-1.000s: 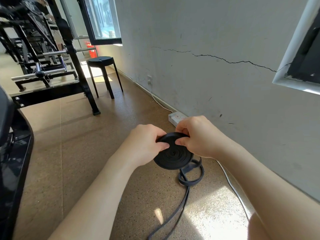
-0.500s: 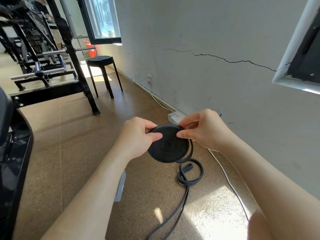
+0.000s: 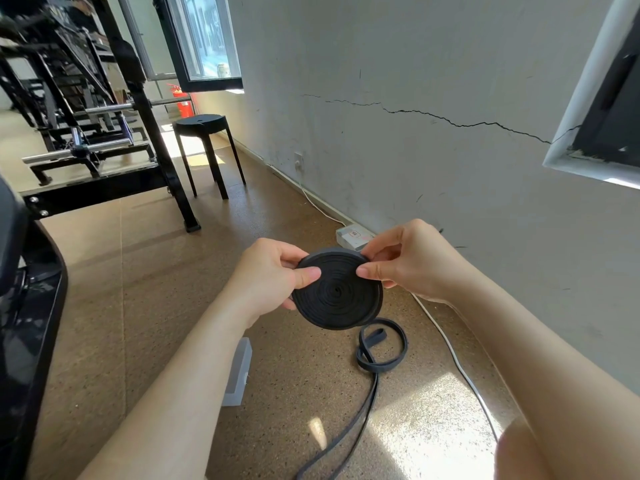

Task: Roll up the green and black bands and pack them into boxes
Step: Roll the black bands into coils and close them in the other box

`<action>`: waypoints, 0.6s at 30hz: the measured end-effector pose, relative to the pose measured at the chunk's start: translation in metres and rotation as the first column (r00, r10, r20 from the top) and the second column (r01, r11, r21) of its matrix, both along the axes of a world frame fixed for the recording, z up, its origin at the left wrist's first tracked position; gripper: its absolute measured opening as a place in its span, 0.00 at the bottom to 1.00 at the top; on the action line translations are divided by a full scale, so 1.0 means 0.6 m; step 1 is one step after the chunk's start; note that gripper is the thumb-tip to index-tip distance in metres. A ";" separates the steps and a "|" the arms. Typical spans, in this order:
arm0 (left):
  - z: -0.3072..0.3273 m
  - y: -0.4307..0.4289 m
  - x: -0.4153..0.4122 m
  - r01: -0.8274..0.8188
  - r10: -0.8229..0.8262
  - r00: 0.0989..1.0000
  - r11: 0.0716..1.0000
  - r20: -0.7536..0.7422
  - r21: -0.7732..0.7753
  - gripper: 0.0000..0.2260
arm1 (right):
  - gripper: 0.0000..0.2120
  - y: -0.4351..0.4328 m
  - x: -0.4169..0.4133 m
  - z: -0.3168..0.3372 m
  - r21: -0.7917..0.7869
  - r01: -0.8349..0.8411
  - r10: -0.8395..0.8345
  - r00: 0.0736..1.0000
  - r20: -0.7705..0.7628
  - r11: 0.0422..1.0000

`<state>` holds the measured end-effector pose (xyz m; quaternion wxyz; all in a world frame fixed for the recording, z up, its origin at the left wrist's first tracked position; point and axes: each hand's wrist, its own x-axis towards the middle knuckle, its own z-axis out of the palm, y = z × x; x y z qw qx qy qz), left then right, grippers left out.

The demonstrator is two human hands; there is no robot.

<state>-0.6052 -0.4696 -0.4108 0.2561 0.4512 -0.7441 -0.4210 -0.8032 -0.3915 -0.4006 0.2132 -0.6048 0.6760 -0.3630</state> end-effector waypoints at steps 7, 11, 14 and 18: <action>0.001 0.013 -0.006 0.263 -0.152 0.895 0.939 0.418 -0.222 0.08 | 0.06 0.004 0.029 0.004 0.039 -0.081 0.090 0.888 -0.450 0.996; 0.001 0.019 -0.011 0.238 -0.117 0.917 0.928 0.380 -0.287 0.09 | 0.05 0.004 0.043 0.002 0.020 -0.137 0.128 0.856 -0.501 0.990; 0.004 0.013 -0.004 0.183 -0.089 0.948 0.937 0.305 -0.297 0.09 | 0.07 0.007 0.035 0.005 -0.047 -0.117 0.095 0.941 -0.325 0.992; 0.006 0.005 -0.002 0.095 -0.037 0.980 0.950 0.194 -0.297 0.09 | 0.09 0.011 0.018 0.013 -0.024 -0.080 0.073 0.972 -0.222 0.996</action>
